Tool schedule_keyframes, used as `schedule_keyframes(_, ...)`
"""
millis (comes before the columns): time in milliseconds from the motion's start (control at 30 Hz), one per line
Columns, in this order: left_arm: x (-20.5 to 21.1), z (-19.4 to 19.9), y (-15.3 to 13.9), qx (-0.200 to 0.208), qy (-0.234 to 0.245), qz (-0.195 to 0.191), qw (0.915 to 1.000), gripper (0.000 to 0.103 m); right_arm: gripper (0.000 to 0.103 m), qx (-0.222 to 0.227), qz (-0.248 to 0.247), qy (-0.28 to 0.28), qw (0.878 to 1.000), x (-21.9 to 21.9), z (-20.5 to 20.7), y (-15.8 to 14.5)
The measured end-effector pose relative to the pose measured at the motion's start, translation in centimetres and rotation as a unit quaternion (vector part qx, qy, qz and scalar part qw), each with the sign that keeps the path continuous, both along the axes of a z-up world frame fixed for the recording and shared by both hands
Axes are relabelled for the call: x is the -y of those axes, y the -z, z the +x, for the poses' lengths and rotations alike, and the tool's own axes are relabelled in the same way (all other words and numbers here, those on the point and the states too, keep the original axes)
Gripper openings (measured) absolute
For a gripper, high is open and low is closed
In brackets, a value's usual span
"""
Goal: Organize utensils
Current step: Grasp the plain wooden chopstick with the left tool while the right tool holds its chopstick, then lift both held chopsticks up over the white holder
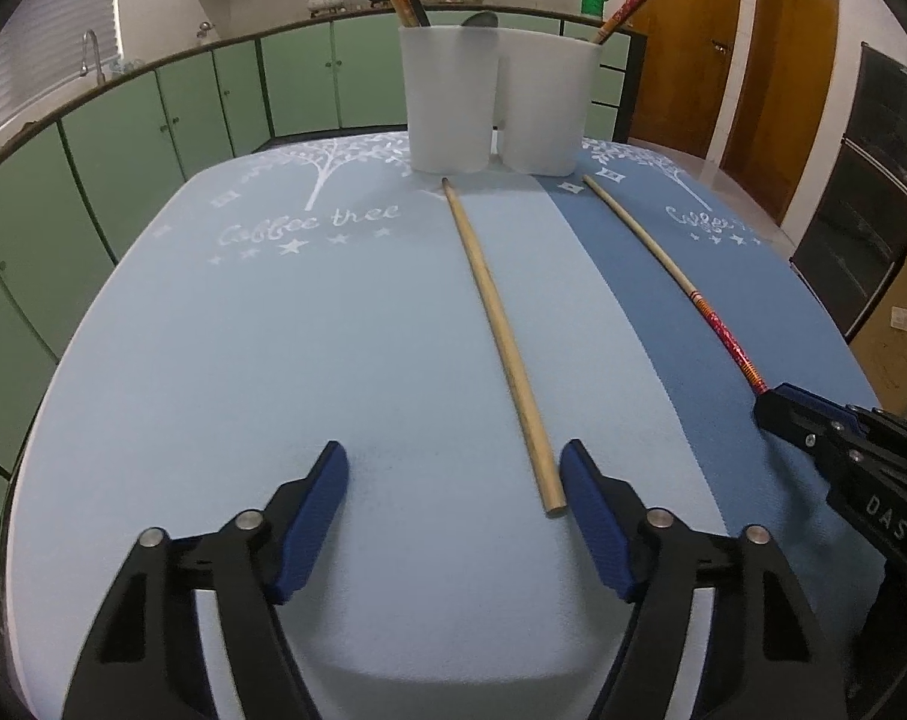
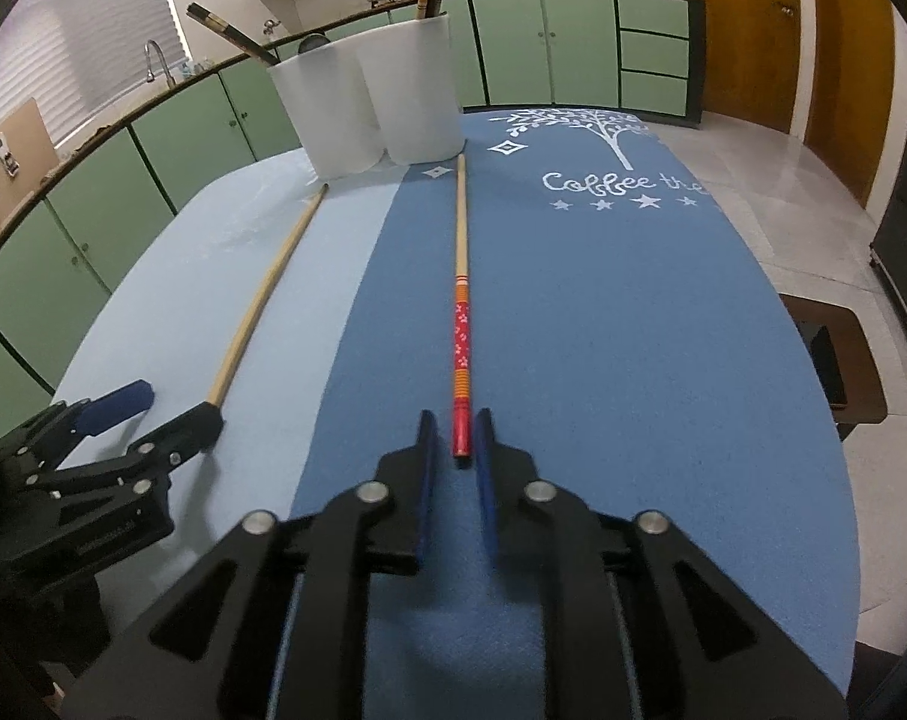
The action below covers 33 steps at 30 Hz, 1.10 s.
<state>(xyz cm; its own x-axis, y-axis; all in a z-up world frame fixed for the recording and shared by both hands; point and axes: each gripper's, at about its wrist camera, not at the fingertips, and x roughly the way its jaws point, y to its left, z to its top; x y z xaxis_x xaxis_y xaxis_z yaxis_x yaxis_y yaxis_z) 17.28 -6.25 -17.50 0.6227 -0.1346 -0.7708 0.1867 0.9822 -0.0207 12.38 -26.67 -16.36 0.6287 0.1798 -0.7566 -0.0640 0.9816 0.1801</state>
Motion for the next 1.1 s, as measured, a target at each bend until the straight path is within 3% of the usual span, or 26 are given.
schedule_keyframes(267,0.4,0.1,0.0,0.002,-0.003,-0.004,1.0000,0.056,0.024,0.002,0.012,0.002,1.000,0.3,-0.3,0.1)
schedule_keyframes(533,0.4,0.3,-0.1,0.000,-0.010,-0.013,0.9999,0.050,0.024,-0.001,-0.008,0.001,1.000,-0.3,0.2,0.1)
schedule_keyframes(700,0.8,0.3,-0.2,-0.001,-0.005,-0.016,0.9999,0.028,0.009,-0.003,-0.014,0.009,1.000,-0.2,0.3,0.3)
schedule_keyframes(867,1.2,0.2,-0.1,-0.002,0.000,-0.015,0.9999,0.009,0.006,-0.003,-0.013,0.012,1.000,0.0,0.3,0.3)
schedule_keyframes(1100,0.9,0.0,-0.3,-0.006,-0.003,-0.022,0.9997,0.007,0.005,-0.002,-0.021,0.012,1.000,-0.1,0.2,0.2)
